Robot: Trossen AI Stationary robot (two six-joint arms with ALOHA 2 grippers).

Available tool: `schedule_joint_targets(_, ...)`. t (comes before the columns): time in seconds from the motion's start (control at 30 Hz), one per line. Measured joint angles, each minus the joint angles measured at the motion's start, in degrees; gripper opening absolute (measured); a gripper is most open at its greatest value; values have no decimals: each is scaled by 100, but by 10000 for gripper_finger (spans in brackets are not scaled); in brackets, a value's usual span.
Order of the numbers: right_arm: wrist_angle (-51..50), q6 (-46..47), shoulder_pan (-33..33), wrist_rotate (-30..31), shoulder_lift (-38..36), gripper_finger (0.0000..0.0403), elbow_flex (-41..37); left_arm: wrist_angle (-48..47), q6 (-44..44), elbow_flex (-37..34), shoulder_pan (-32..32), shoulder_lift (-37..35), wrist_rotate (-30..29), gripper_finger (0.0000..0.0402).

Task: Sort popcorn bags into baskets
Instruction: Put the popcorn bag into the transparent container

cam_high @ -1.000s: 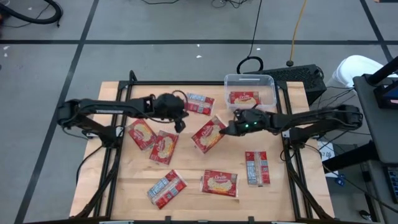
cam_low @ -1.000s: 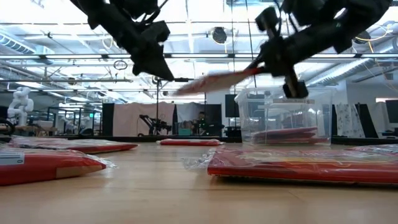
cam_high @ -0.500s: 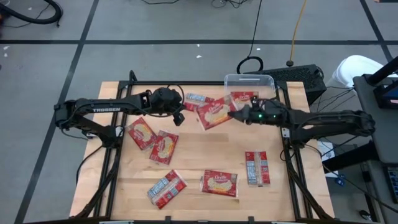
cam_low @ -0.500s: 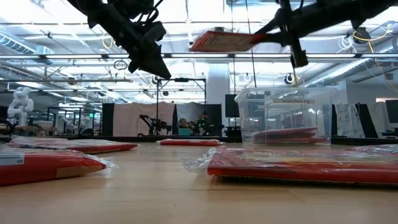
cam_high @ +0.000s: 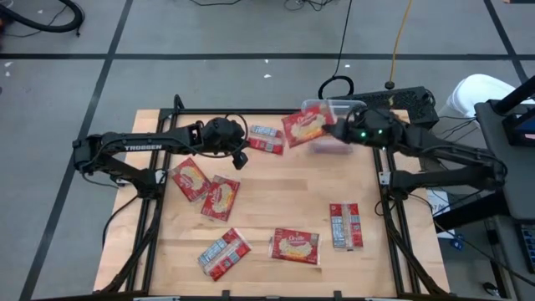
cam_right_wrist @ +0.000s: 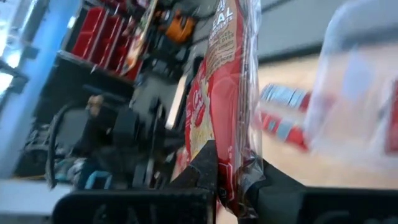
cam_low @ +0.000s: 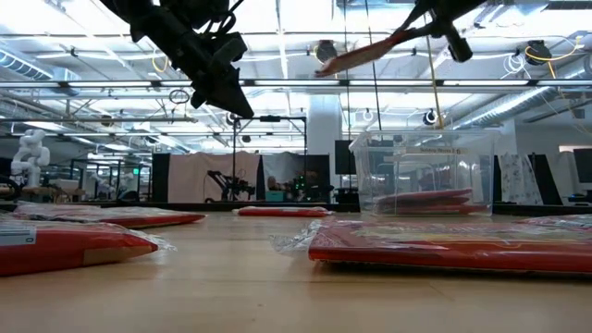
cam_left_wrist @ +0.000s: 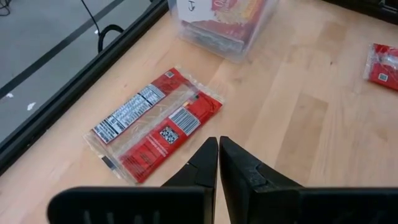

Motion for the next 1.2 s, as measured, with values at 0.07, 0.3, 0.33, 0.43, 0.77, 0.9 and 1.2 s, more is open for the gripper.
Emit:
schedule_joint_targets(0.07, -213, -206, -164, 51, 0, 10, 189, -1, -21, 0, 0, 0, -1, 21)
schedule_joint_targets(0.3, -586, -696, -787, -38, -8, 10, 384, -15, -218, 0, -44, 0, -1, 21)
schedule_joint_targets(0.33, -627, -755, -888, -80, -22, 10, 385, -19, -263, 0, -57, 0, 10, 21)
schedule_joint_targets(0.43, -777, -931, -1206, -207, -53, 10, 385, -38, -337, 0, -131, 0, 44, 21)
schedule_joint_targets(0.77, -1132, -1367, -1933, -329, -63, 11, 252, -52, -343, 0, -383, 0, 52, 21)
schedule_joint_targets(0.9, -1122, -1388, -2058, -322, -63, 11, 36, -50, -374, 0, -417, 0, 52, 21)
schedule_joint_targets(1.2, -21, -1220, -2231, -309, -62, 13, -1181, -50, -461, 0, -415, 0, 0, 21)
